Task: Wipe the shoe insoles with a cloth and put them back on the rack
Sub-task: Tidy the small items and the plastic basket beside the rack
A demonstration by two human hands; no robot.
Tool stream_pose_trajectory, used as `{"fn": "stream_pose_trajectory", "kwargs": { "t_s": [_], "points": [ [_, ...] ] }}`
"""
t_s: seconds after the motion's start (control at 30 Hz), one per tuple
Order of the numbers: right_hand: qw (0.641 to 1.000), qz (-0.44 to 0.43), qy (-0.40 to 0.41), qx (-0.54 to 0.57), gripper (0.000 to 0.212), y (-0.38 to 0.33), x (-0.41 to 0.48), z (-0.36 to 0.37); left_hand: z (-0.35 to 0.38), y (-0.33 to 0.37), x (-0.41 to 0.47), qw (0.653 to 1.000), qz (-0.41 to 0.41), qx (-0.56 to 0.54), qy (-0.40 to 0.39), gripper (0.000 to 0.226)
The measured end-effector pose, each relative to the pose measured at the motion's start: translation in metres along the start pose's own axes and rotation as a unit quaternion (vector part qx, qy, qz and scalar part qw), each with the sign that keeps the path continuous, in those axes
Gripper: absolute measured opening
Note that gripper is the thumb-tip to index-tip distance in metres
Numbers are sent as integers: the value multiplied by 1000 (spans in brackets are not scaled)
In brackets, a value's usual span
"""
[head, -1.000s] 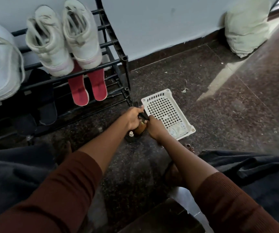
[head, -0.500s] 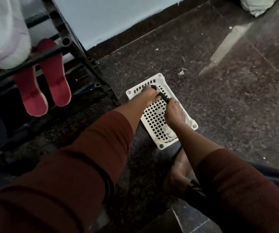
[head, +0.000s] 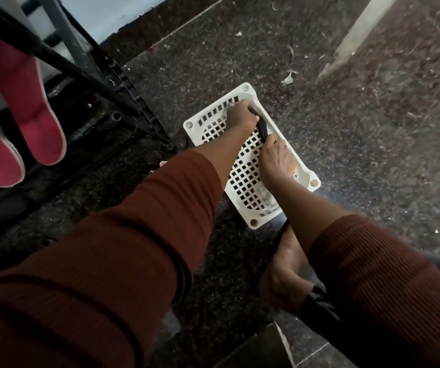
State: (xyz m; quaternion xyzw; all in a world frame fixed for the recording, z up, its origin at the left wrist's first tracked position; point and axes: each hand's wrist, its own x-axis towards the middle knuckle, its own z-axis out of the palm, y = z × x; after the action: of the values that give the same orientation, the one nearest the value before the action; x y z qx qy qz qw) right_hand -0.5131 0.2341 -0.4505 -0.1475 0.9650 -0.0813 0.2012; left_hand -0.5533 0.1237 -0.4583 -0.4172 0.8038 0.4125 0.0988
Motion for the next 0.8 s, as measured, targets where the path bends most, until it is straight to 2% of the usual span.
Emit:
{"fn": "stream_pose_trajectory", "kwargs": {
  "t_s": [0.1,0.33,0.5,0.63,0.7,0.8],
  "points": [
    [999,12,7,-35,27,-2,-2,-2,5,-4,0,999,-11,-12,38,28],
    [992,-15,41,-116,38,-5,-19,-15,-14,-5,-18,998,-12,-39,49,48],
    [991,-49,52,-111,27,-15,-44,-26,-25,-31,-68,992,18,-94,87,29],
    [980,-151,47,-119,25,-30,-74,-10,-24,-79,-125,978,22,-140,152,22],
    [969,-210,74,-103,22,-38,-88,3,-22,-109,-149,974,15,-136,179,18],
    [958,-254,100,-84,28,-49,-109,22,-23,-150,-172,971,-13,-138,197,15]
  ]
}}
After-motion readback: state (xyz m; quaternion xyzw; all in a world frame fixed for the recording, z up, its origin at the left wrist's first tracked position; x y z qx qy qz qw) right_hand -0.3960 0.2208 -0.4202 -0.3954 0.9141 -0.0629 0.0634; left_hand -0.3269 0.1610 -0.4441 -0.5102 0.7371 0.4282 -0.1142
